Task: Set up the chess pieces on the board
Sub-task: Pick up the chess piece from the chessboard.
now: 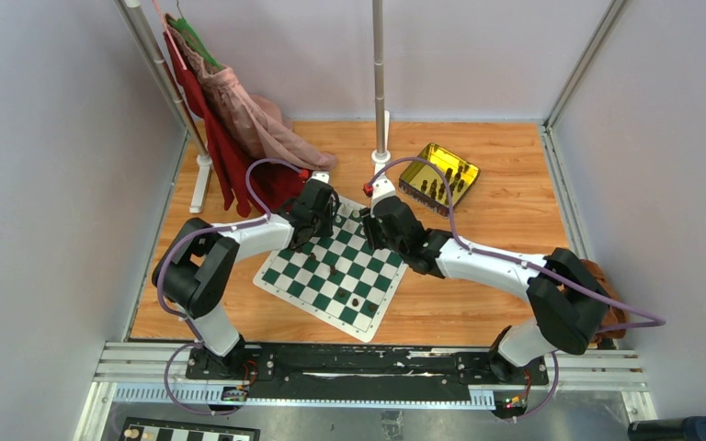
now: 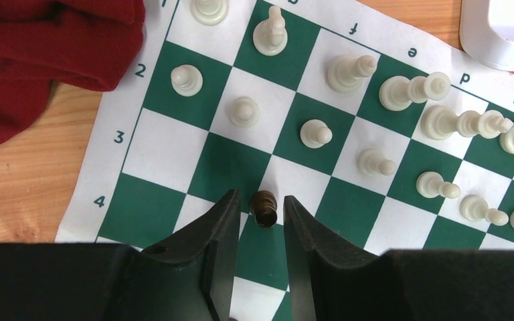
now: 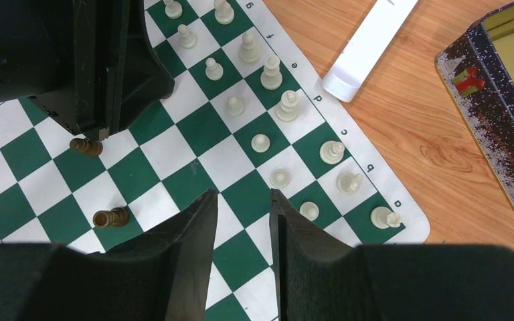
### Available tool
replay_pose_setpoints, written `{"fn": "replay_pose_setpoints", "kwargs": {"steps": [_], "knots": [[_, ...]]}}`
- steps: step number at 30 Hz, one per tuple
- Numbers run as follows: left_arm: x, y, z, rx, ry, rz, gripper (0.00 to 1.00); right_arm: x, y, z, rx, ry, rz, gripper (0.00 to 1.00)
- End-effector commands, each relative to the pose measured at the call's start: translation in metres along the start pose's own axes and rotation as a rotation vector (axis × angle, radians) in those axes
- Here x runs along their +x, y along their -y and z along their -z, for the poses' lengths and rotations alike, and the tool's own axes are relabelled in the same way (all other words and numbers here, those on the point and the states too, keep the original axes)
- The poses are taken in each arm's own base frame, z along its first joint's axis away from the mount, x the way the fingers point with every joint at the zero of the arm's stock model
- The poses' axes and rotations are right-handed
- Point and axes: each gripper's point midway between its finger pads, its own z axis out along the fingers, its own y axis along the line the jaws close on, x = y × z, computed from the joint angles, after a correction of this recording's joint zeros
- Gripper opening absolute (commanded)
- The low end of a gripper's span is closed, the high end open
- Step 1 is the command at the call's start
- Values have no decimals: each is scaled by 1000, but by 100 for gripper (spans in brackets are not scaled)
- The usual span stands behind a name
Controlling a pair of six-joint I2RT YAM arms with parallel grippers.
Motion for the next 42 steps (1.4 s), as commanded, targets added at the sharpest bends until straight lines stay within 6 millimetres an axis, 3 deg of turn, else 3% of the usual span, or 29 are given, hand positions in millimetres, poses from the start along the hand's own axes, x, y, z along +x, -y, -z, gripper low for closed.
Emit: {"fn": "replay_pose_setpoints", "kwargs": {"steps": [1, 25, 34, 42], "knots": [[-7, 4, 0, -4, 15, -3, 35, 2, 5, -2, 7, 6, -22, 39], [-11, 5, 7, -11, 23, -9, 12, 2, 5, 1, 6, 7, -27, 39], [-27, 0, 38, -20, 74, -15, 6, 4, 7, 5, 9, 4, -31, 39], [-21, -16, 76, -52, 92, -13, 2, 7, 9, 14, 5, 8, -49, 38]]}}
